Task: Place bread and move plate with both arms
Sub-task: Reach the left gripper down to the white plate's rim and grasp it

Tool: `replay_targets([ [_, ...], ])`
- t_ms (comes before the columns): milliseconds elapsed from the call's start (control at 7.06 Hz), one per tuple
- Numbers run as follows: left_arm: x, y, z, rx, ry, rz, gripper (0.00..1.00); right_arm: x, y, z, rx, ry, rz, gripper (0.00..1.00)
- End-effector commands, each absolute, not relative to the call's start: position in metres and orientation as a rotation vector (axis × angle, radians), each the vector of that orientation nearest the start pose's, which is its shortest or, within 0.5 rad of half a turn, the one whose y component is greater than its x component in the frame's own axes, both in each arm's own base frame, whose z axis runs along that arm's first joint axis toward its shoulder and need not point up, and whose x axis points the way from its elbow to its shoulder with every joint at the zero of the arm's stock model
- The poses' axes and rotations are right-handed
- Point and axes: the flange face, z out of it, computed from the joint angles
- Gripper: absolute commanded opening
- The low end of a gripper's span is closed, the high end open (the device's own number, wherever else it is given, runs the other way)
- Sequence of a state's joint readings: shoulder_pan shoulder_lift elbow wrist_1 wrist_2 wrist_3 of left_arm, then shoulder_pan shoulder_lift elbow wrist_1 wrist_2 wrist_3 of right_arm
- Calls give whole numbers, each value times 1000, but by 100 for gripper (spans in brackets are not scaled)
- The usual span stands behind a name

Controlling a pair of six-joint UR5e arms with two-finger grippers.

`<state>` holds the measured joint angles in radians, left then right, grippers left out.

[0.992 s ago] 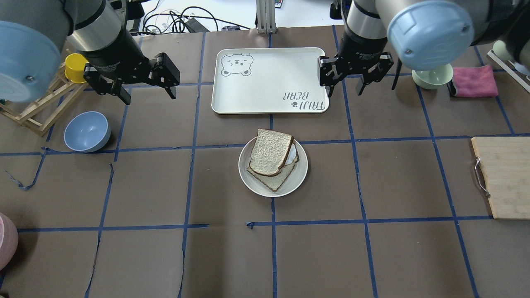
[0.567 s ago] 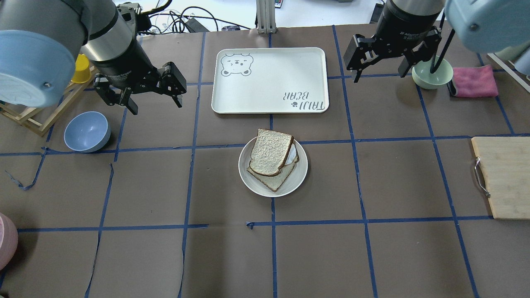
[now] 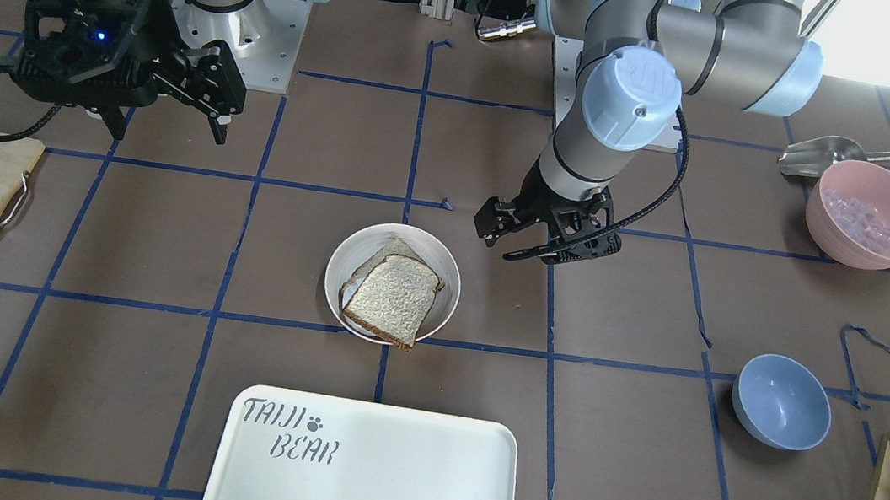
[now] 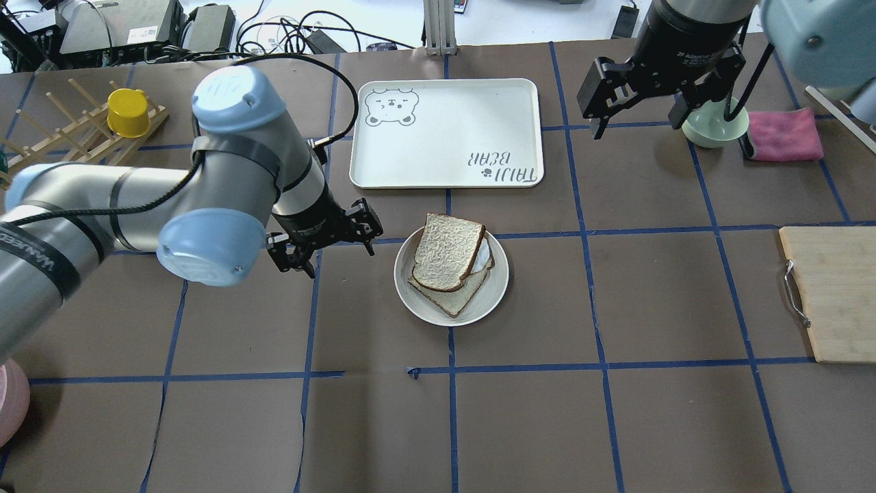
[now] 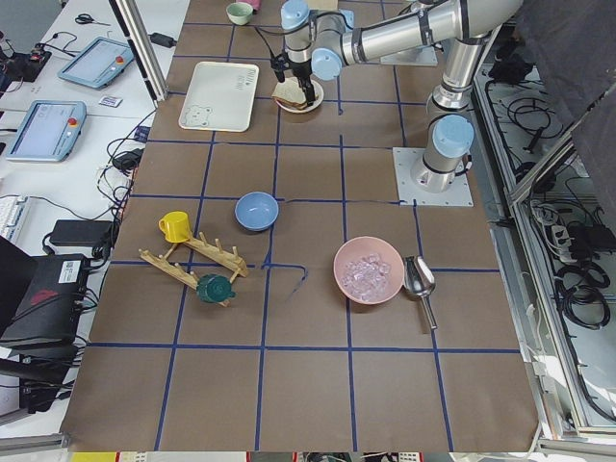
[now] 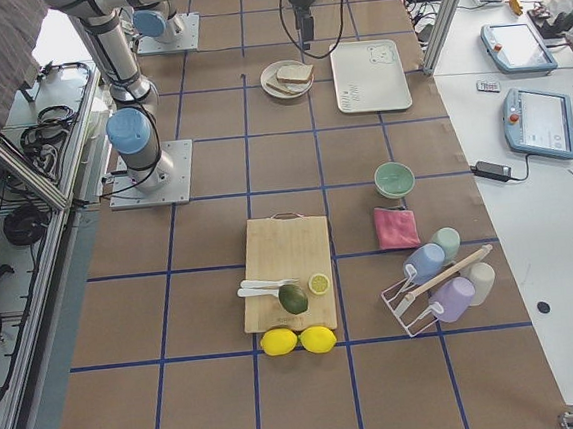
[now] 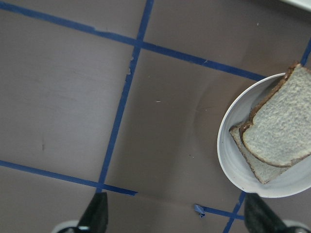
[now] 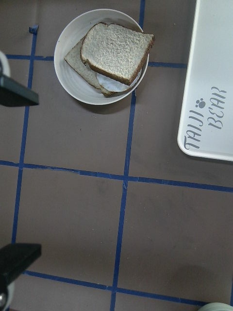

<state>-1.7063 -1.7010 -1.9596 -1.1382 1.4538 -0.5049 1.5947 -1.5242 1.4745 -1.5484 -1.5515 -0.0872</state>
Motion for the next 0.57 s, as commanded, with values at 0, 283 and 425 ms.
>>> replay_targets([
  [0, -224, -461, 224, -785, 3205, 253, 94, 147, -510, 502, -175, 3117, -8, 100],
  [283, -241, -466, 192, -738, 3214, 245, 83, 147, -509, 497, -168, 3122, -8, 100],
  [425, -245, -466, 185, -725, 3216, 249, 77, 145, -508, 501, -168, 3125, -22, 100],
])
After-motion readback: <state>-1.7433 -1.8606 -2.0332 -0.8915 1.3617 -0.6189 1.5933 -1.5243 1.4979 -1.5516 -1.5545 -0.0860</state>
